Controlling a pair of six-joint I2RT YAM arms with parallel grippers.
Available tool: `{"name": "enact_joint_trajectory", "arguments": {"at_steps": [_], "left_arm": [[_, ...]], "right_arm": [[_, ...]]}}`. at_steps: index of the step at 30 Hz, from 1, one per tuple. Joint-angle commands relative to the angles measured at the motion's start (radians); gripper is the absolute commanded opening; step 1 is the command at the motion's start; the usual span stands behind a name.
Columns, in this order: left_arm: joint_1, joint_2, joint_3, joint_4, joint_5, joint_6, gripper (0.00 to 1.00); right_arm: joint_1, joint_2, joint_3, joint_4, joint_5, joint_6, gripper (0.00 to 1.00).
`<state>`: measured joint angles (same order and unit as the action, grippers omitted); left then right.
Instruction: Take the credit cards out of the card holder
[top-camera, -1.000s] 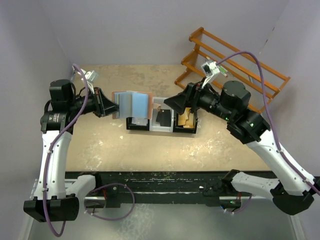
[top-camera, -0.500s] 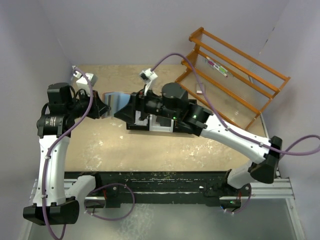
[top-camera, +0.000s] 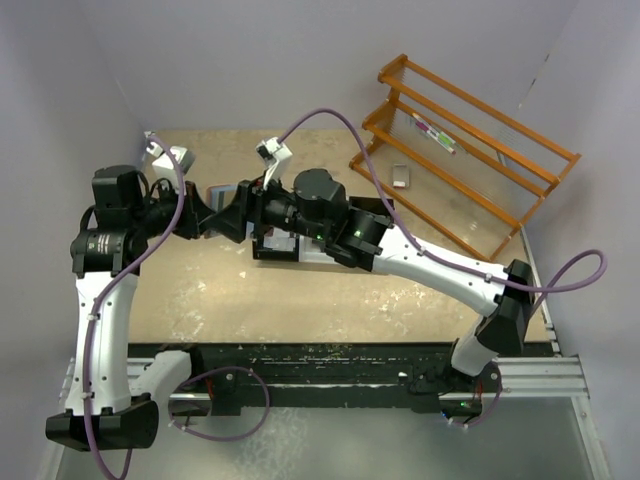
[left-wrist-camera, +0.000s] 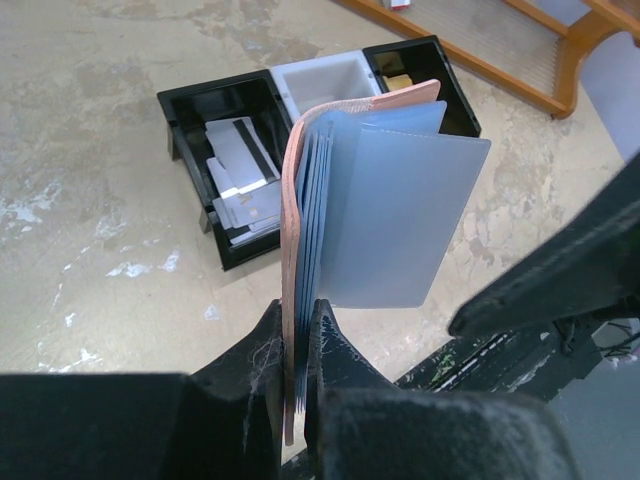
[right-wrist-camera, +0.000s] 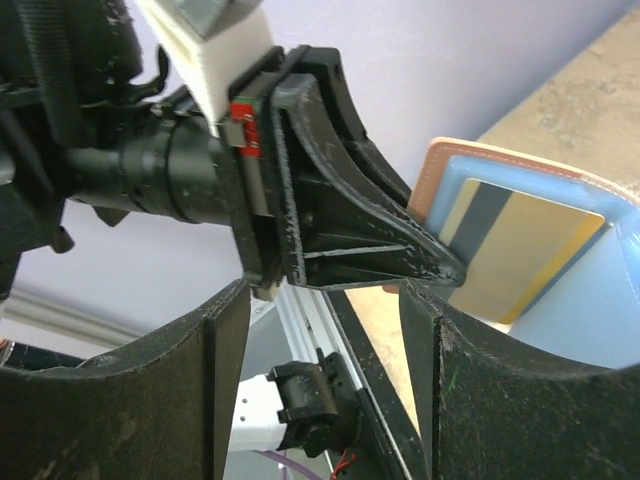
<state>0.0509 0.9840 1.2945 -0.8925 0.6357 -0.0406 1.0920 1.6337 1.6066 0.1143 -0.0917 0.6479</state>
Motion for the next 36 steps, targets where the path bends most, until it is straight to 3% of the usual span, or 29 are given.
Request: {"name": "enact_joint_trajectory", "arguments": {"at_steps": [1, 12, 17, 25, 36], "left_arm": [[-0.003, -0.018, 0.057, 0.031, 0.107, -0.014, 0.0], [-0.003, 0.016, 0.07, 0.073, 0.482, -0.143, 0.0], [-0.002, 0.018, 0.066, 0.11, 0.566, -0.191, 0.0], [-0.002, 0.024, 0.063, 0.123, 0.714, -0.221, 0.0], [-0.001, 0.003, 0.036, 0.255, 0.777, -0.348, 0.0]], "right_arm": [[-0.011, -0.057, -0.04, 0.043, 0.034, 0.029, 0.63], [-0.178, -0.232, -0.309, 0.117, -0.133, 0.145, 0.59], [-0.181, -0.253, -0.305, 0.106, -0.166, 0.129, 0.58], [-0.193, -0.236, -0.29, 0.137, -0.343, 0.128, 0.52], [-0.207, -0.303, -0.318, 0.072, -0.275, 0.102, 0.49]]}}
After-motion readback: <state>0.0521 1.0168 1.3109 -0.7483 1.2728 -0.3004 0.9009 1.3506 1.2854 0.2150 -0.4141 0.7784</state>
